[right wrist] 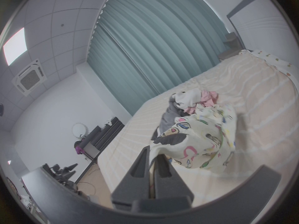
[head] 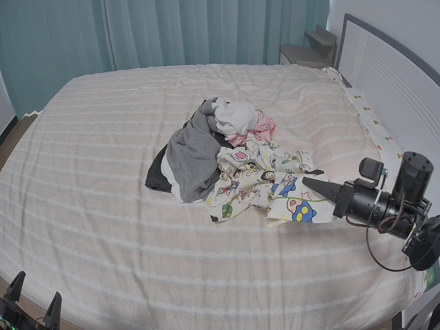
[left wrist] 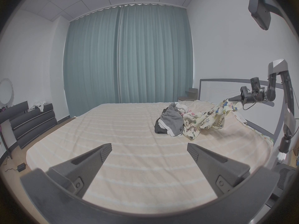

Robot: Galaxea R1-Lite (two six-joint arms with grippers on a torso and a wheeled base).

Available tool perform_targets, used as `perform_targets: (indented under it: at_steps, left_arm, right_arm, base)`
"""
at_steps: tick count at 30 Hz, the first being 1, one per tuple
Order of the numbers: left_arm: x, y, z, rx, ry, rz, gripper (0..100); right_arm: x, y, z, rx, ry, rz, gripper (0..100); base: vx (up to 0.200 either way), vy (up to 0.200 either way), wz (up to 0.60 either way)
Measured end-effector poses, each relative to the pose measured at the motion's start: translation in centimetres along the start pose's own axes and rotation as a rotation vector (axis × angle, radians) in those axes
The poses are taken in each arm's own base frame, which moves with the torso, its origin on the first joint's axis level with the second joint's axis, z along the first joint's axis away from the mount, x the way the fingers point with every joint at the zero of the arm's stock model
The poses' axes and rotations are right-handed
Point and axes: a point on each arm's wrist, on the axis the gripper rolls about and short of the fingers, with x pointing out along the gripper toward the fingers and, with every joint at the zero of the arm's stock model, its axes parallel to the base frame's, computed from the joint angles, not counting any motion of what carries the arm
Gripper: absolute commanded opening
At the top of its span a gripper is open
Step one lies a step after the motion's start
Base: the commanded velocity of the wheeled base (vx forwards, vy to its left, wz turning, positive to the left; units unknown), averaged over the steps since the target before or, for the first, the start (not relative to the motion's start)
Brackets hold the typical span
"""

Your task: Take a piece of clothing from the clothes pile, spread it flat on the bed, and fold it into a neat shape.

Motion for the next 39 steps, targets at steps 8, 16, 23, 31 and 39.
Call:
perform_targets:
  at_steps: [8,16,23,31,39]
  left_arm:
    - [-0.2,-0.1,1.2,-0.044,-0.05,-0.036,100]
    - [-0.5,-0.3,9.1,-0.107,-0.145,-0.293,100]
    - [3.6,-0.8,12.5,-0.138,0.045,-0.626,100]
    - [7.9,-2.7,11.6,-0.155,0.305,-0.955,100]
    - [11.7,-5.6,10.2,-0.075,0.43,-1.128,100]
  right_arm:
    - [-2.9,4.8,2.7,0.002,0.061,0.092,0]
    - [-4.3,9.1,7.7,-0.034,0.006,0.215,0]
    - [-5.4,12.4,11.9,-0.066,-0.061,0.312,0]
    - [-5.8,14.9,13.8,-0.077,-0.074,0.39,0]
    - [-5.0,16.4,15.0,-0.08,-0.085,0.438,0]
  base:
    - [0.0,0.0,0.0]
    - [0.0,0.0,0.0]
    - [0.0,0.0,0.0]
    - [0.0,0.0,0.0]
    - [0.0,0.0,0.0]
